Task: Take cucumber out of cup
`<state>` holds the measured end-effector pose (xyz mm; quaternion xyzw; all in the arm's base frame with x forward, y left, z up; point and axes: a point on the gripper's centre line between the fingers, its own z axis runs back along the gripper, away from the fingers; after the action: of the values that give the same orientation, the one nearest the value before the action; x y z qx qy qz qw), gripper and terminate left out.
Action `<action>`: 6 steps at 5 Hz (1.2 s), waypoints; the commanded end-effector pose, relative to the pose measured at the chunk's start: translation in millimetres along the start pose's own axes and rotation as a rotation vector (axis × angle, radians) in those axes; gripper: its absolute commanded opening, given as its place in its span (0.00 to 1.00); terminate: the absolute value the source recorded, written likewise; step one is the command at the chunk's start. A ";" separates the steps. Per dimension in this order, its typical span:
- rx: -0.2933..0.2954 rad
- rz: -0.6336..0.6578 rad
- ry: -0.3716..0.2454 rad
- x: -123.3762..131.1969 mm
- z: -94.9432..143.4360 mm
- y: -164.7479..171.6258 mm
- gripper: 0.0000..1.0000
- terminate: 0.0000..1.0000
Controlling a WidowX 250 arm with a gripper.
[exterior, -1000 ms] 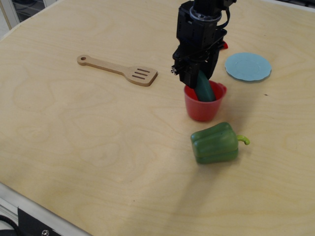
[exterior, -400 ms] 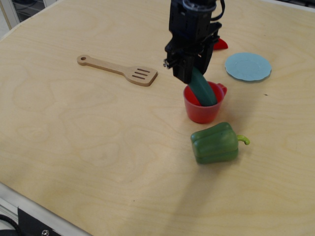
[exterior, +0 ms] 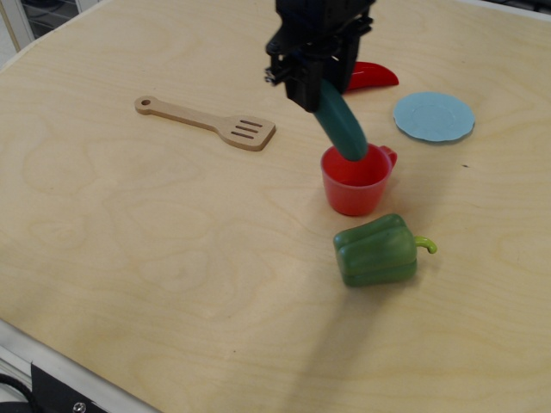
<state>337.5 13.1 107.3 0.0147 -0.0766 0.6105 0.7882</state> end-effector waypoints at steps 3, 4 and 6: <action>0.054 0.190 0.102 80.5 -50.4 67.7 0.00 0.00; 0.061 0.184 0.179 75.7 -66.9 77.4 0.00 0.00; 0.148 0.158 0.127 77.9 -89.1 90.1 1.00 0.00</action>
<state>275.2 110.1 15.9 0.0338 0.0341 0.6723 0.7388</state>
